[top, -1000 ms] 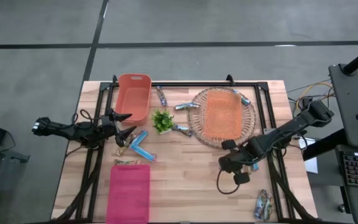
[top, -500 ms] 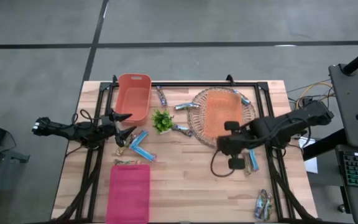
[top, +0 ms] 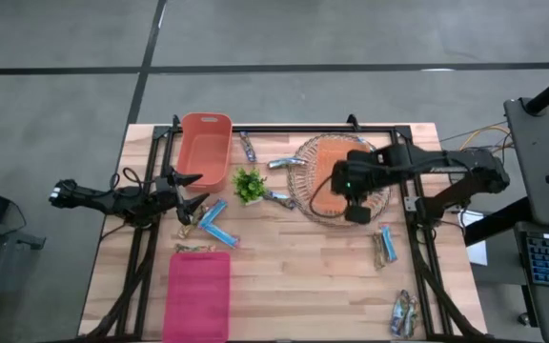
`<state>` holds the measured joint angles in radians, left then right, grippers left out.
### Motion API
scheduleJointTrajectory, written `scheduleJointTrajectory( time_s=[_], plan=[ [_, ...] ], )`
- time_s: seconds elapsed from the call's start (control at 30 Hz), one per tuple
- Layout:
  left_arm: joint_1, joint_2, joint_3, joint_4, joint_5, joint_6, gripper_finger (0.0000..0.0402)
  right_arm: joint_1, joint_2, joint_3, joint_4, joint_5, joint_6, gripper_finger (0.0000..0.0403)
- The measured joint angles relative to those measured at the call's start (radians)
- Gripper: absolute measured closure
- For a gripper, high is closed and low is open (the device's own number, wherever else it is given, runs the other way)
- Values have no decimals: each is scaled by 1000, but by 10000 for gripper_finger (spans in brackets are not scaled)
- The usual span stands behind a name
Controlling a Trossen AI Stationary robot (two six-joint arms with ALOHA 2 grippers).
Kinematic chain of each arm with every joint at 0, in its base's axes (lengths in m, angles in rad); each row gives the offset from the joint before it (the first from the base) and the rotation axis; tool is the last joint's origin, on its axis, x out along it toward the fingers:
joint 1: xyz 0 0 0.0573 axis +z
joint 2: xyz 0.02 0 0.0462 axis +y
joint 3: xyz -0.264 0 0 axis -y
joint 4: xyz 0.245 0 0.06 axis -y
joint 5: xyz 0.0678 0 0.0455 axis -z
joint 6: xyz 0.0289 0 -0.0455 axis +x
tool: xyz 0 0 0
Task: Pick and place Granola Bars by type
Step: Put the red granola bar into the right orange bin
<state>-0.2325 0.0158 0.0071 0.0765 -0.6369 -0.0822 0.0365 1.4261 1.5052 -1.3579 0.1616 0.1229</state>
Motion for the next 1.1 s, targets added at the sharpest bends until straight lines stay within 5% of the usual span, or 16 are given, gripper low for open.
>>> scheduleJointTrajectory(
  time_s=[0.63,1.1],
  plan=[
    [0,0,0,0,0,0,90,-427,11,-67,130,55,-379,390],
    [0,0,0,0,0,0,90,-688,211,-116,265,-5,-527,390]
  ],
)
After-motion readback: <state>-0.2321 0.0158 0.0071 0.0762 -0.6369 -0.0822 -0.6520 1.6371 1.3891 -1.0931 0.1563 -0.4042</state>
